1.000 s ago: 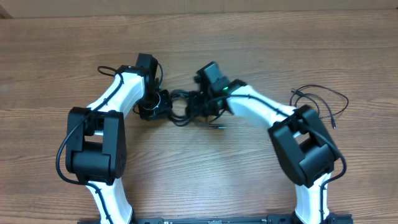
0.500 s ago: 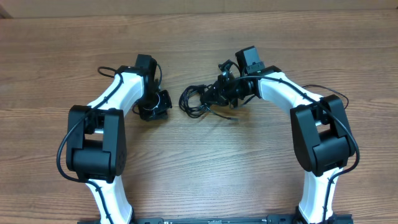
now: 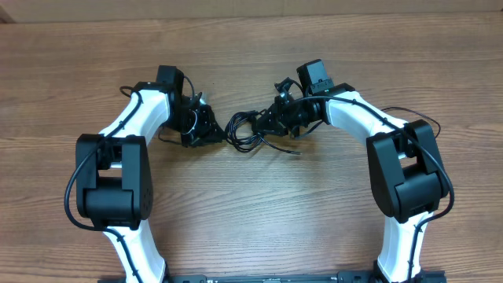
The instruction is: Untangle cables
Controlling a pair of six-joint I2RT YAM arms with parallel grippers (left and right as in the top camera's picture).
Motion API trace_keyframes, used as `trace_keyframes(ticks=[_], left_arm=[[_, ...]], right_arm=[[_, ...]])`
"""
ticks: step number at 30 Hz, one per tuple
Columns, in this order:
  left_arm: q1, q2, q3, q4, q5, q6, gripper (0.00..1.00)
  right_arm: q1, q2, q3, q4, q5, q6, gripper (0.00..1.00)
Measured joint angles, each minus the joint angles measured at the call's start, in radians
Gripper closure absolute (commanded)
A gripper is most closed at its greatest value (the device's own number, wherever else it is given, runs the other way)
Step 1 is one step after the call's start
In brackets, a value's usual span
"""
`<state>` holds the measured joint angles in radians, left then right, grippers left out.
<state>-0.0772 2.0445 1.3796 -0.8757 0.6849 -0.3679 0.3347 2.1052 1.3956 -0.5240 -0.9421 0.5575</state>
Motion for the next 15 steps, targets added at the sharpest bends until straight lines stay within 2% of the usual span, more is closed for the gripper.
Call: trace_keyframes(ticks=[3, 9, 13, 15], left_arm=[[-0.007, 0.0, 0.0, 0.021, -0.029, -0.043, 0.69], [-0.059, 0.005, -0.02, 0.131, -0.138, -0.145, 0.64], [-0.106, 0.038, -0.019, 0.17, -0.158, -0.205, 0.65], [-0.125, 0.045, -0.017, 0.187, -0.156, -0.223, 0.76]], right_arm=[[0.0, 0.0, 0.0, 0.0, 0.0, 0.018, 0.96], [0.002, 0.0, 0.0, -0.001, 0.001, 0.034, 0.96], [0.002, 0.0, 0.0, -0.001, 0.0, 0.047, 0.96], [0.002, 0.0, 0.0, 0.0, -0.003, 0.053, 0.96]])
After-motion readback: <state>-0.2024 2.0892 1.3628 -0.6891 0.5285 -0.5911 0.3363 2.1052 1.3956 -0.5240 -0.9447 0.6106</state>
